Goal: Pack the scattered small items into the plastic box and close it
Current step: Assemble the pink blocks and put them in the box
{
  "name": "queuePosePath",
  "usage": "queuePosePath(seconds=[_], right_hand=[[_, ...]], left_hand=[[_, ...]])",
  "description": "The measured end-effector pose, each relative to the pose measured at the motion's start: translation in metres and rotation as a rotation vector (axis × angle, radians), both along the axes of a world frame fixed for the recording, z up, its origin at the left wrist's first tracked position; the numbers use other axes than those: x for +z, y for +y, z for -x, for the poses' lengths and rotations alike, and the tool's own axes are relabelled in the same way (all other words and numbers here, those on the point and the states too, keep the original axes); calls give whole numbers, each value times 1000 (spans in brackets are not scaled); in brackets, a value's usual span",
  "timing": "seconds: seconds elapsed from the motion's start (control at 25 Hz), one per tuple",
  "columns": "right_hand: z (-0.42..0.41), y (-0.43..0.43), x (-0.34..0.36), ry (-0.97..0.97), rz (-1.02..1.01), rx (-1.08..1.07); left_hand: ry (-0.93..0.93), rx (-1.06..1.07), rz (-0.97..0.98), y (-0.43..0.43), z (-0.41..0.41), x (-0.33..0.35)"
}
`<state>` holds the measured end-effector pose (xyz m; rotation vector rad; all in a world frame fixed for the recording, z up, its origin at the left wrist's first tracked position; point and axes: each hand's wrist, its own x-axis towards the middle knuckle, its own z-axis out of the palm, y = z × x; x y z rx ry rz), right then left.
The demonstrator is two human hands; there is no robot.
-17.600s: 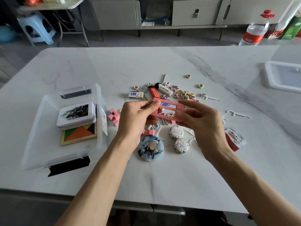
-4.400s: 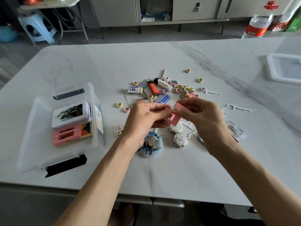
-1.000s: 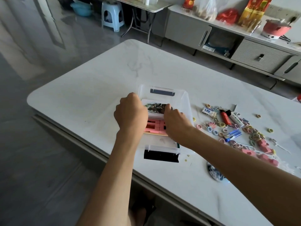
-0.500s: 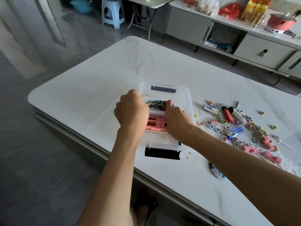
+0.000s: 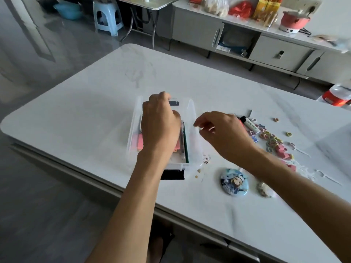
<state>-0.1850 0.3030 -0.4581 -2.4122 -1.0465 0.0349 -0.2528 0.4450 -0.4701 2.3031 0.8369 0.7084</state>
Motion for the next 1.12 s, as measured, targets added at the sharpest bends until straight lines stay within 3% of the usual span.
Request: queuePosePath(seconds=[0.08,0.32,0.48,0.6,0.76,1.0,1.12], right_hand=[[-17,-44,-3,49,-44,-150],[-79,-186,-50,42,273,-467],[-83,-224,-78,36,255,-476],[-90,-236,-92,-32,229,-463],[-123,-236,-92,-75,41,-545],[-131,-209,-109,-95,174,-521],[-122,-209,-104,-184,226,-546]], left_hand=[[-31,-140,55,-26,-11,3],[57,-586,67,-123,-48,-8],[203,-762,-213,-187,-84,-35],[271,-801,-362,-216,-107,-58],[294,-749,-399,-219,-119,-76],[264,-697,-464,-214,-113,-77],[180,-666,-396,-208,-111,-76]])
